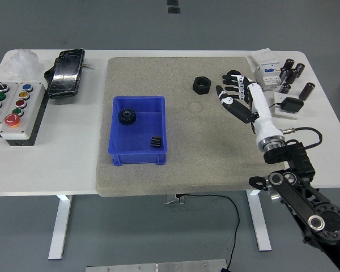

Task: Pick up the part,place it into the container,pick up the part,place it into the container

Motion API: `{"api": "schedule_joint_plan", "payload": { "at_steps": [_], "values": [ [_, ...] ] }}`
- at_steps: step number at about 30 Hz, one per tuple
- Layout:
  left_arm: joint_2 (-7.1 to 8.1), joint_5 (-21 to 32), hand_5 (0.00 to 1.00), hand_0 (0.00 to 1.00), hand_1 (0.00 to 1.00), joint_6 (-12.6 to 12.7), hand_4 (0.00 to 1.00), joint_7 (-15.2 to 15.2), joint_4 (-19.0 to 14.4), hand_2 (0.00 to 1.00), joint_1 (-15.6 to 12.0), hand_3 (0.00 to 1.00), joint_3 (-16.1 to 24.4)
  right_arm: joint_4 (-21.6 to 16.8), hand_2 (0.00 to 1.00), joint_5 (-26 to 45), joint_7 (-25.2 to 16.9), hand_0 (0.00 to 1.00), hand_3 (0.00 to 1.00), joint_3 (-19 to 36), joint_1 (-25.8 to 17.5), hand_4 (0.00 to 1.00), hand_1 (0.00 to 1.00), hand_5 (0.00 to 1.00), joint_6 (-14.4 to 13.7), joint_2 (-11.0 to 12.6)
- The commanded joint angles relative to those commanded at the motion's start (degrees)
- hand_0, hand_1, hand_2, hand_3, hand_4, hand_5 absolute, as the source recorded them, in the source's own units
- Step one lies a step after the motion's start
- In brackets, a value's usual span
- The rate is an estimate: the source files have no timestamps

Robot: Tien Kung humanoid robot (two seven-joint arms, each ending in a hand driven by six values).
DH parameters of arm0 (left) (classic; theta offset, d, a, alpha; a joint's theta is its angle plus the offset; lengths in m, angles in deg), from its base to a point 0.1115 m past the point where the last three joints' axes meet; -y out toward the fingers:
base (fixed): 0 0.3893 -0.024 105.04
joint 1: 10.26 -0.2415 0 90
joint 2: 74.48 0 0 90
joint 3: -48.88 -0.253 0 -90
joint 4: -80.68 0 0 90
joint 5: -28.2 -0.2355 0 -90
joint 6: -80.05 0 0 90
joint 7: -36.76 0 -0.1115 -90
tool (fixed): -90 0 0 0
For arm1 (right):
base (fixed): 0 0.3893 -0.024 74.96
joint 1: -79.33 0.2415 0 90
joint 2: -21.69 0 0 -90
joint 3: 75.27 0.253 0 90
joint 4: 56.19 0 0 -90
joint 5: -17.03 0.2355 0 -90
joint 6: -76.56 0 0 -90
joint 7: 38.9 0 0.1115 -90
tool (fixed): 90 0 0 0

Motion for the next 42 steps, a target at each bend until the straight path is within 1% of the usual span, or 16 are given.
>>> {"api": "schedule_joint_plan", "payload": {
  "at_steps": [3,4,10,11,13,15,16,19,21,27,34,35,40,41,42],
  "values": [
    [0.00,-0.30,0.430,0.616,0.512,-0.04,0.631,0.09,0.00,0.553,-0.09,0.642,0.16,0.96,0.704,6.70,-5.32,0.616,0.673,3.85,-3.54,0.717,0.685,0.401,2.33,-0.61],
    [0.02,-0.38,0.428,0.617,0.512,-0.05,0.631,0.10,0.00,0.552,-0.10,0.642,0.19,1.24,0.702,8.71,-6.82,0.624,0.669,4.68,-4.11,0.747,0.685,0.419,2.80,-0.74],
    [0.46,-0.71,0.428,0.617,0.512,-0.10,0.631,0.02,0.00,0.552,0.19,0.642,0.21,4.16,0.702,20.55,-15.60,0.624,0.669,5.53,-4.20,0.747,0.685,0.419,5.48,-1.24],
    [0.51,-0.68,0.418,0.617,0.512,-0.11,0.631,0.01,0.00,0.551,0.25,0.640,0.15,4.45,0.693,22.34,-16.93,0.616,0.664,5.50,-4.23,0.787,0.676,0.475,5.86,-1.34],
    [0.60,-0.83,0.418,0.617,0.512,-0.16,0.631,0.04,0.00,0.551,0.30,0.640,0.15,4.99,0.693,25.61,-19.34,0.616,0.664,5.51,-4.31,0.787,0.676,0.475,6.50,-1.52],
    [0.67,-1.02,0.418,0.617,0.512,-0.19,0.631,0.08,0.00,0.551,0.31,0.640,0.22,5.44,0.693,28.28,-20.73,0.616,0.664,5.61,-4.35,0.787,0.676,0.475,6.79,-1.63],
    [0.72,-1.09,0.414,0.618,0.512,-0.20,0.631,0.09,0.00,0.551,0.32,0.640,0.23,5.68,0.691,29.39,-21.08,0.615,0.658,5.77,-4.41,0.783,0.673,0.501,6.82,-1.68],
    [0.91,-1.23,0.414,0.618,0.512,-0.22,0.631,0.05,0.00,0.551,0.33,0.640,0.27,6.26,0.691,31.88,-21.58,0.615,0.658,6.51,-4.74,0.783,0.673,0.501,6.70,-1.80],
    [1.05,-1.29,0.414,0.618,0.512,-0.23,0.631,0.01,0.00,0.551,0.38,0.640,0.35,6.36,0.691,32.20,-21.57,0.615,0.658,7.39,-5.20,0.783,0.673,0.501,6.42,-1.87],
    [1.16,-0.93,0.411,0.617,0.512,-0.23,0.631,-0.23,0.00,0.551,0.69,0.639,0.26,5.93,0.681,31.37,-21.37,0.616,0.652,9.62,-6.09,0.775,0.669,0.492,5.42,-2.12],
    [1.47,-1.00,0.406,0.617,0.512,-0.19,0.632,-0.35,0.00,0.551,0.97,0.640,0.57,4.25,0.678,29.23,-21.17,0.627,0.648,11.77,-6.22,0.780,0.673,0.496,4.04,-2.09],
    [1.53,-1.03,0.406,0.617,0.512,-0.19,0.632,-0.35,0.00,0.550,0.99,0.639,0.62,4.05,0.676,29.05,-21.20,0.630,0.645,12.05,-6.21,0.794,0.674,0.504,3.93,-2.05],
    [1.75,-1.32,0.406,0.617,0.512,-0.25,0.632,-0.20,0.00,0.550,1.20,0.639,0.49,3.95,0.676,28.94,-21.43,0.630,0.645,12.95,-6.18,0.794,0.674,0.504,3.26,-2.06],
    [1.78,-1.36,0.403,0.617,0.512,-0.27,0.633,-0.17,0.00,0.550,1.26,0.640,0.42,4.00,0.672,29.00,-21.51,0.649,0.641,13.09,-6.19,0.807,0.676,0.526,3.12,-2.13],
    [1.83,-1.39,0.403,0.617,0.512,-0.28,0.633,-0.16,0.00,0.550,1.31,0.640,0.38,4.04,0.672,29.04,-21.57,0.649,0.641,13.20,-6.20,0.807,0.676,0.526,3.01,-2.21]
  ]
}}
